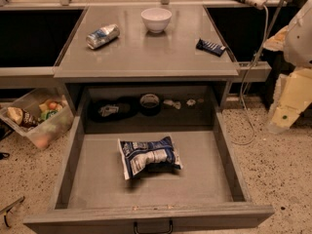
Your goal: Pick blue chip bag from top drawer and place on counter
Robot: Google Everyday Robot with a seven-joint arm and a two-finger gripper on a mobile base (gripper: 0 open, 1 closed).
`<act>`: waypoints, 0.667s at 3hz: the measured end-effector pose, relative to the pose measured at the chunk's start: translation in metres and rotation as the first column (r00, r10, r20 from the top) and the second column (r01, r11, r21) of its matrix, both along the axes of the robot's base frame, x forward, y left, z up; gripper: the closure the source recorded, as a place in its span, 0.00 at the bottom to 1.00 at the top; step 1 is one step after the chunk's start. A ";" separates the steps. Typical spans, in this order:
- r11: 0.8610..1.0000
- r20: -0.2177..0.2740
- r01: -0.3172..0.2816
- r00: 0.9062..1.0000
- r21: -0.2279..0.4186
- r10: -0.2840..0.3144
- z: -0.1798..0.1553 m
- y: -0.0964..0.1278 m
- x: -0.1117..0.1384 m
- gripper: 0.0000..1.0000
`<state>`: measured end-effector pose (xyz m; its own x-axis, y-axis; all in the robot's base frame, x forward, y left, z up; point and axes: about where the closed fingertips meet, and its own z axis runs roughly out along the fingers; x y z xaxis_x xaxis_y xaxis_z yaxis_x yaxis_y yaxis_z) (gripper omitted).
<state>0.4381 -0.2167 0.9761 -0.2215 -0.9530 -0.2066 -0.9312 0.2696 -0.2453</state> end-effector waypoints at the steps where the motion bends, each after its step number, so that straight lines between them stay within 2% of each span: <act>1: 1.000 0.000 0.000 1.000 0.000 0.000 0.000 0.000 0.000 0.00; 2: 0.999 0.007 -0.007 1.000 0.034 0.007 -0.016 0.004 0.003 0.00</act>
Offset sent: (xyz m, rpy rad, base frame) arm 0.0074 0.0079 -0.0482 0.0902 0.0004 0.0196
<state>0.4408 -0.2131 0.9598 -0.2131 -0.9470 -0.2402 -0.9314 0.2712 -0.2429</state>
